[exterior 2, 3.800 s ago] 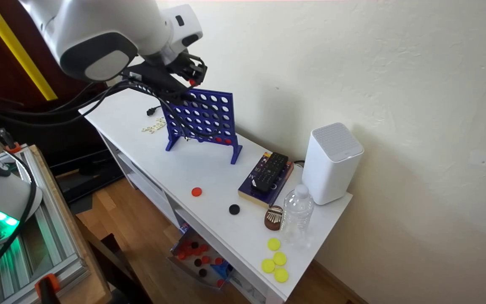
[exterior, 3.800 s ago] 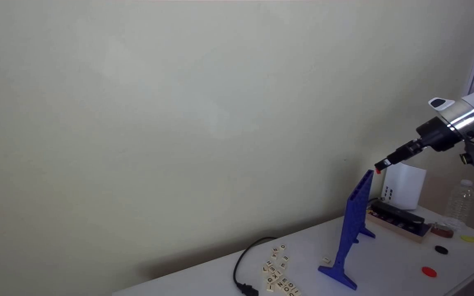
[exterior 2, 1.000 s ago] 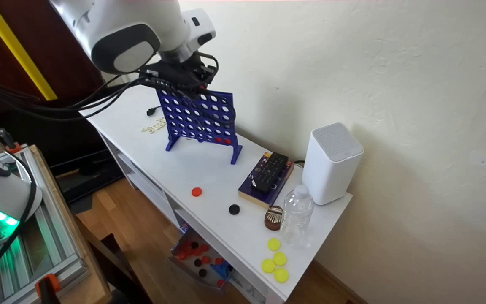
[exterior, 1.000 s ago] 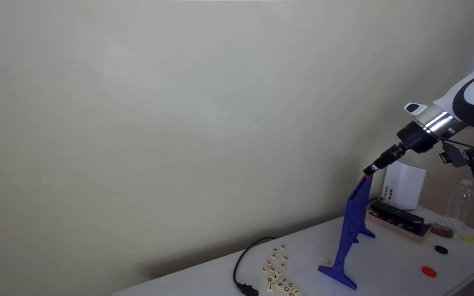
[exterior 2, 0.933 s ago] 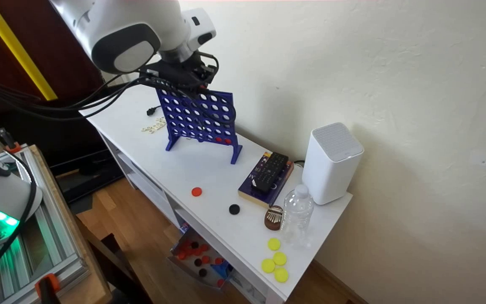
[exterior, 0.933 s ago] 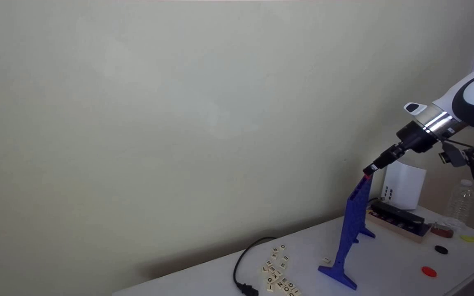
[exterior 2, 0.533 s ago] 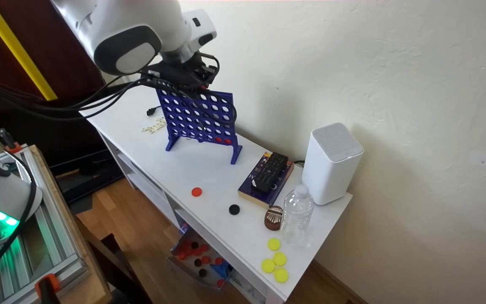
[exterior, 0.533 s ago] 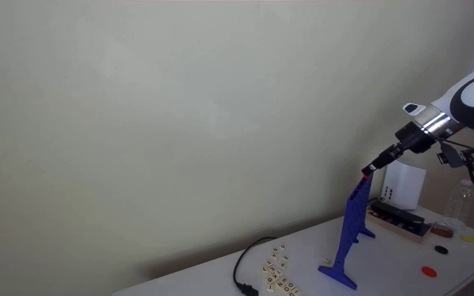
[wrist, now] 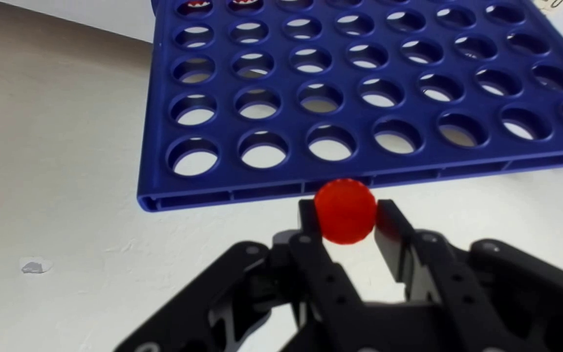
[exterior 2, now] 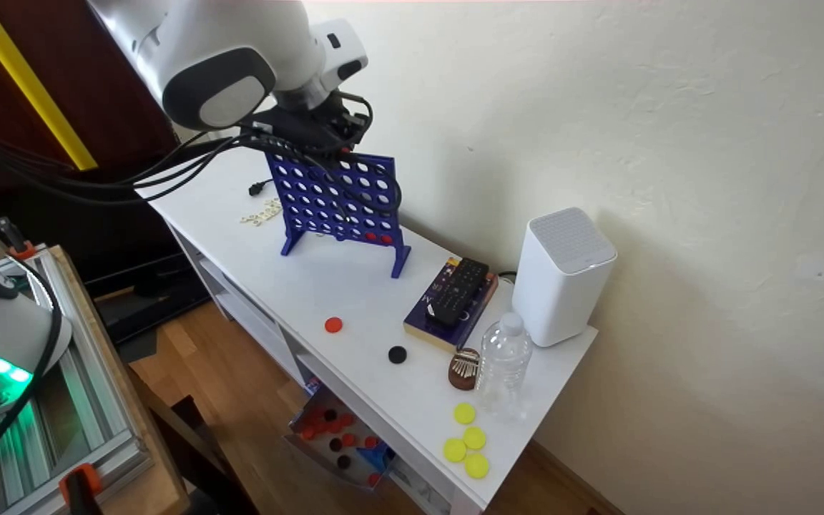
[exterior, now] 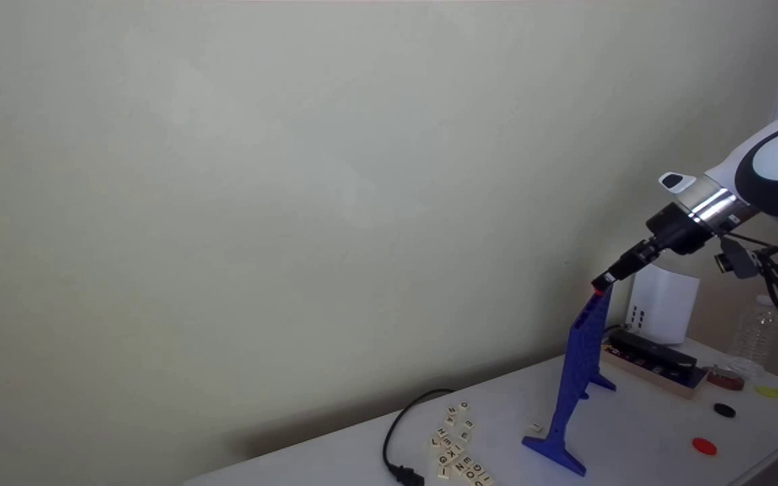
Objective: Shift the orange ring to the blue object's fifth line
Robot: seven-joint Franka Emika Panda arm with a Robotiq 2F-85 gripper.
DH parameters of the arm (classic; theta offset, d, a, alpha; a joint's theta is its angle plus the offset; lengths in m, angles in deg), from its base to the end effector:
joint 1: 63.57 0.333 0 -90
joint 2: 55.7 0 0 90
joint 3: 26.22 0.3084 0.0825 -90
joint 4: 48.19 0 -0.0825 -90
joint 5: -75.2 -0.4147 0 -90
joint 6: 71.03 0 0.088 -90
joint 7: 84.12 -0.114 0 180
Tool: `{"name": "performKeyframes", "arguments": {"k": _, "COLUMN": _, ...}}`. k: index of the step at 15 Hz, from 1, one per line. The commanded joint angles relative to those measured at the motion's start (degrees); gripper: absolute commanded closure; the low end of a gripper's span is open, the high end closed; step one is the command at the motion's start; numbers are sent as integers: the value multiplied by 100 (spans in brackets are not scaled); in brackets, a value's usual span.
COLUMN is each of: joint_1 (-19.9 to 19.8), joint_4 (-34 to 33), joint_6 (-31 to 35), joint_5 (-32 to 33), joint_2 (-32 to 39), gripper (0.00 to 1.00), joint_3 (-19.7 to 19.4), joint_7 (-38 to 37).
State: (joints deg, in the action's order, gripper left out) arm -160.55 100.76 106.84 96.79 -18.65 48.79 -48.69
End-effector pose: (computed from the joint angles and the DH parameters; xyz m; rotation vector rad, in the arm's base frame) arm 0.4770 -0.0980 0.2224 -2.6834 -0.6082 -0.8942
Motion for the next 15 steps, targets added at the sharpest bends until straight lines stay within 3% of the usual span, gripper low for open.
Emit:
{"name": "performKeyframes", "arguments": {"k": 1, "joint_1": 150, "joint_4": -59, "joint_6": 113, "joint_5": 129, "joint_2": -13, "gripper": 91, "joint_3": -139, "joint_7": -44}}
{"name": "performKeyframes", "arguments": {"k": 15, "joint_1": 331, "joint_4": -57, "joint_6": 234, "joint_5": 148, "joint_2": -91, "gripper": 91, "joint_3": -298, "joint_7": -85}}
